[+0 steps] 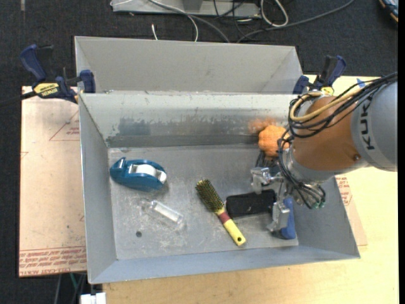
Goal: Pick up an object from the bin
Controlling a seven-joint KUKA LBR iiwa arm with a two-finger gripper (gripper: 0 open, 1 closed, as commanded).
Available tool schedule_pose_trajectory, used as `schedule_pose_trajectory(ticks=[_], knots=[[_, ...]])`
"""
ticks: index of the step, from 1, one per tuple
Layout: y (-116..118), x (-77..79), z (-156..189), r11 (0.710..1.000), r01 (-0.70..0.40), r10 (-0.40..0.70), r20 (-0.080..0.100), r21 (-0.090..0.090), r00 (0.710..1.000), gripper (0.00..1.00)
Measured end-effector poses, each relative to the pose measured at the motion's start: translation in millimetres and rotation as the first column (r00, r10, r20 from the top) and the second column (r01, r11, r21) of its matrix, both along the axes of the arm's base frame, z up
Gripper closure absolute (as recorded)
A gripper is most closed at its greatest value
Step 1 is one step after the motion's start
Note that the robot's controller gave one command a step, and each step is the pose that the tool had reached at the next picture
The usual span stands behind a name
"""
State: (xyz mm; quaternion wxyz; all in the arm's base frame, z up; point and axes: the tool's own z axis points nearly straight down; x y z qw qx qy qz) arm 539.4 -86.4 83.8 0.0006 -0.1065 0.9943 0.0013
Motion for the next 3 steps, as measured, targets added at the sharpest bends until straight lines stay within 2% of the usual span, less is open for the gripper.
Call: schedule_pose_trajectory(ticks=[1,2,3], knots=[[-22,-15.3,-9,0.999,-0.028,0.028,0.016,0.025,0.999,1.0],[-22,-15.3,-8,0.999,-0.03,0.03,0.016,0.024,0.999,1.0],[6,-21.1,117,0.999,-0.043,0.042,0.016,0.022,0.999,0.0]])
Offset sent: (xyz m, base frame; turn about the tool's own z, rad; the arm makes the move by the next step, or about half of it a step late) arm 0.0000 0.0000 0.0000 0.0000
